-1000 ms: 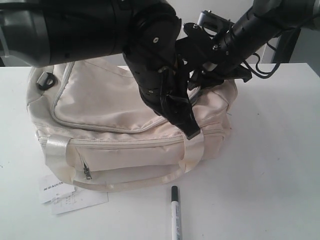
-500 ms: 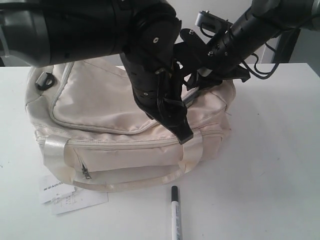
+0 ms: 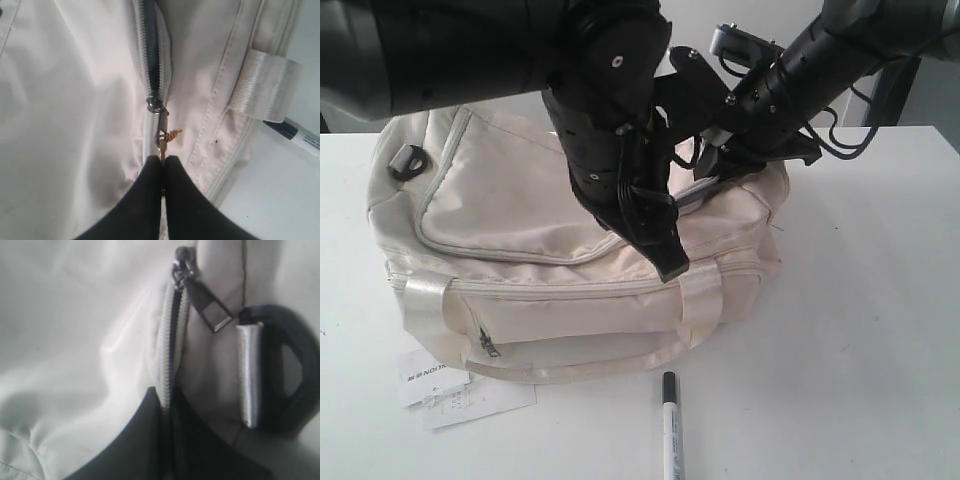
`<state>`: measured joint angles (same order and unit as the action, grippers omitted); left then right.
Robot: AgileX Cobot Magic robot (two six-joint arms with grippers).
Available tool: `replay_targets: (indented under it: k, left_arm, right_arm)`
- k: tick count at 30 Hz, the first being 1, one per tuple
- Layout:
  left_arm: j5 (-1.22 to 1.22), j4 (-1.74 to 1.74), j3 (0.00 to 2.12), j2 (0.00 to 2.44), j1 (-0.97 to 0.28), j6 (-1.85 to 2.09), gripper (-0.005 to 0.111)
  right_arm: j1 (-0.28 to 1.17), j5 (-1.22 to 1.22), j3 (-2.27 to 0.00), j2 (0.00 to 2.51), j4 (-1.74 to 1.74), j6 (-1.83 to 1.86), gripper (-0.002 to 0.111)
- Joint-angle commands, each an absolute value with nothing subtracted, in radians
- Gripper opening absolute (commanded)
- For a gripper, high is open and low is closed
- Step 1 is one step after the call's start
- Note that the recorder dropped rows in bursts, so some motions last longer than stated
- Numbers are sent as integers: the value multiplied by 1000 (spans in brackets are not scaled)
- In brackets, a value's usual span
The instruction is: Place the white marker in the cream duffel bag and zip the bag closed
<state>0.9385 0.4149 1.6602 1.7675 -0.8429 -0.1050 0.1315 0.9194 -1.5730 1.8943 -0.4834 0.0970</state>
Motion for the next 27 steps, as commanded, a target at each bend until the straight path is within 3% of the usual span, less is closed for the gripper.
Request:
replay_targets:
  k: [1,27]
  left_arm:
    - [1022,423,1653,1743,-849,-104,0]
    - [1182,432,1653,1743,-849,-44,0]
  right_arm:
    - [128,910,-1586,1890,-432,111,0]
    - [128,929,-1586,1887,-405,136,0]
